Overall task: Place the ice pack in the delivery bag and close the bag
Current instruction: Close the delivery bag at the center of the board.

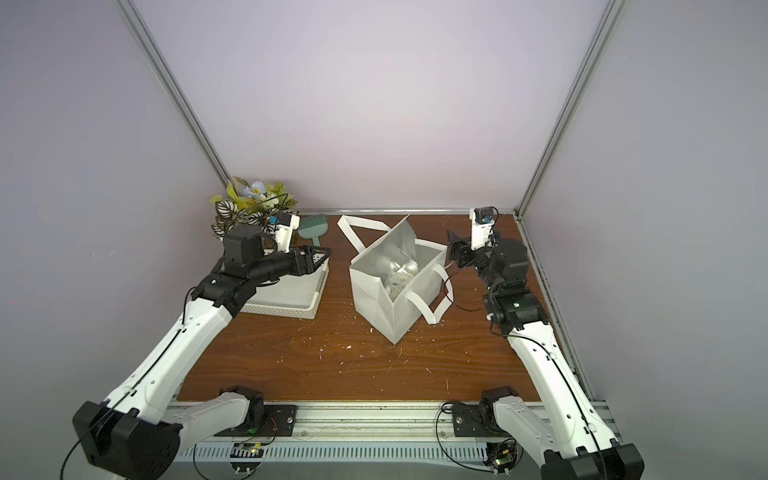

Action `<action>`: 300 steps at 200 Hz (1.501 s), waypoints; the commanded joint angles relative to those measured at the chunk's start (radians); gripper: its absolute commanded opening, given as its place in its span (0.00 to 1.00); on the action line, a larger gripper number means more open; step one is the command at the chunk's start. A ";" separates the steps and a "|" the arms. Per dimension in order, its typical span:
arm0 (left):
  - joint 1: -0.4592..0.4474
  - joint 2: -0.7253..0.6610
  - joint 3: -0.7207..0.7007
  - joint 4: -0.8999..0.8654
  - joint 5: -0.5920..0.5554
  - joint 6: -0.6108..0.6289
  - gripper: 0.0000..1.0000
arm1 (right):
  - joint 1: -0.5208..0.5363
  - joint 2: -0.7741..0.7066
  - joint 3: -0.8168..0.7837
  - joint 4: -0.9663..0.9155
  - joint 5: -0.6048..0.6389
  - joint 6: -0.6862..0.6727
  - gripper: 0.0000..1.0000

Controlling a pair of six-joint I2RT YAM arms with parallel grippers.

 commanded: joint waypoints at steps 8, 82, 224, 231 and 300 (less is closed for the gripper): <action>0.009 -0.073 -0.195 0.309 0.030 0.006 0.72 | 0.113 -0.098 -0.079 -0.084 -0.118 0.012 0.68; -0.121 -0.184 -0.469 0.632 0.080 0.109 0.79 | 0.291 -0.247 -0.243 -0.098 -0.099 0.036 0.48; -0.285 0.074 -0.480 0.982 0.243 0.097 0.82 | 0.485 0.029 -0.231 0.150 -0.021 0.019 0.41; -0.298 0.079 -0.480 0.987 0.235 0.094 0.82 | 0.486 0.035 -0.228 0.155 -0.021 0.017 0.40; -0.333 0.100 -0.457 0.939 0.082 0.159 0.84 | 0.495 0.082 -0.218 0.198 0.003 0.019 0.40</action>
